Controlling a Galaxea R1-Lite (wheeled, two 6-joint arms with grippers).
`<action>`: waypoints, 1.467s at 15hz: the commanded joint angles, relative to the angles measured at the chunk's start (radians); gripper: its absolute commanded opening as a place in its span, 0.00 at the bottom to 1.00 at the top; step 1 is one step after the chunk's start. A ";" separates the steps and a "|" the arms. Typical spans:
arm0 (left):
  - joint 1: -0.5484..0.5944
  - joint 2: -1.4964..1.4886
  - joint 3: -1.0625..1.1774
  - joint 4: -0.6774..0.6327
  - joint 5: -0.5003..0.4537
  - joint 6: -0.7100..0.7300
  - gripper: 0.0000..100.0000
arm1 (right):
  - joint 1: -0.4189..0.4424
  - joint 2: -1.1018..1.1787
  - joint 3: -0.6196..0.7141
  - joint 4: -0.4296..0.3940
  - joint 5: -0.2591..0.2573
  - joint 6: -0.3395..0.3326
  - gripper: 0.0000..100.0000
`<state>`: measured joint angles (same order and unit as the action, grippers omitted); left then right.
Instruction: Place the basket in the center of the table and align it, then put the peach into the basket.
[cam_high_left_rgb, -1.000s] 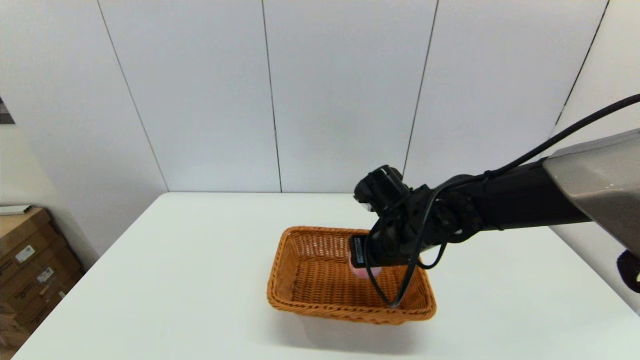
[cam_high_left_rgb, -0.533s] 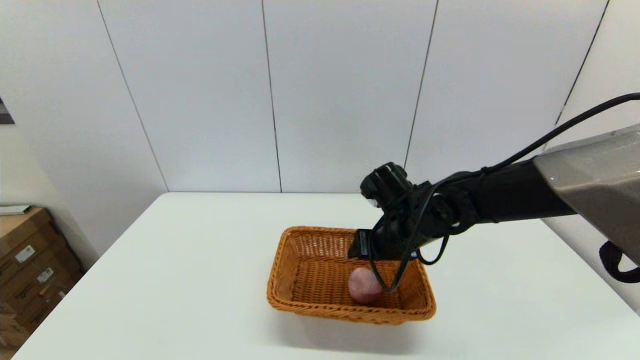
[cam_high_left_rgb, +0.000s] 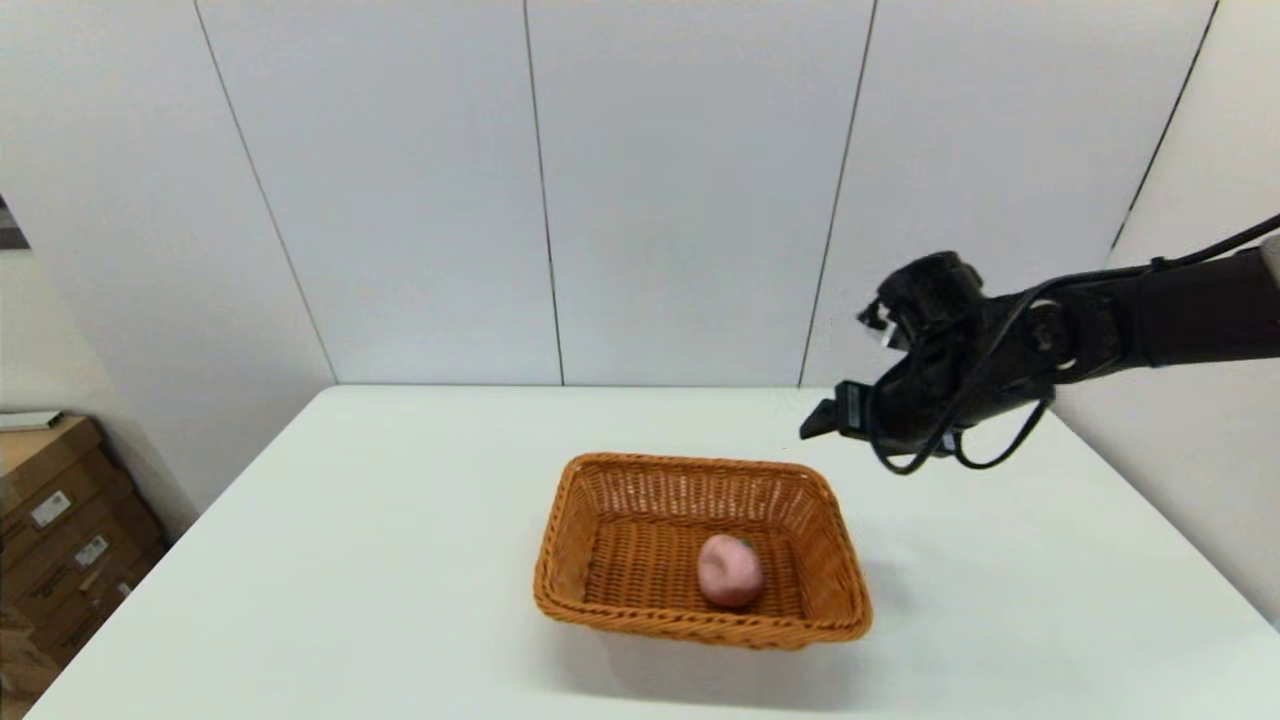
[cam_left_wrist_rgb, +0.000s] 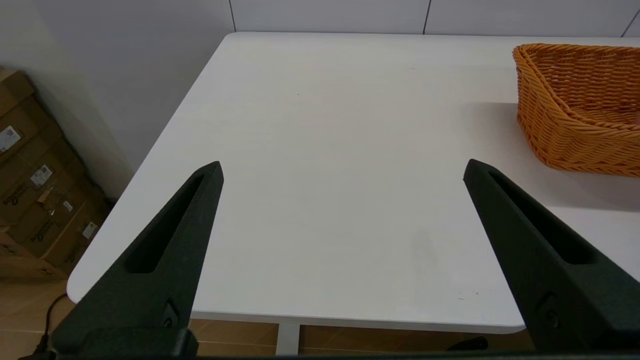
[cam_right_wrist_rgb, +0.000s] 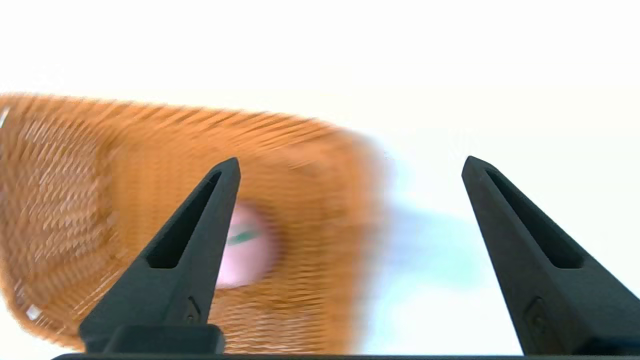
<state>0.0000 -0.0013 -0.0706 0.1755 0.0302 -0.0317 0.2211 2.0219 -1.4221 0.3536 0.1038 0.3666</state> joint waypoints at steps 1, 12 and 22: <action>0.000 0.000 0.000 0.001 0.002 -0.001 1.00 | -0.307 -0.026 -0.080 0.087 0.099 -0.189 1.00; 0.000 0.000 0.000 0.001 -0.001 -0.001 1.00 | -0.474 -0.400 -0.008 0.360 0.464 -0.305 1.00; 0.000 0.000 0.000 -0.002 0.004 -0.004 1.00 | -0.514 -0.609 -0.006 0.624 0.613 -0.452 1.00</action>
<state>0.0000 -0.0013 -0.0706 0.1726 0.0332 -0.0355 -0.2891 1.4287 -1.4287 0.9689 0.7123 -0.0855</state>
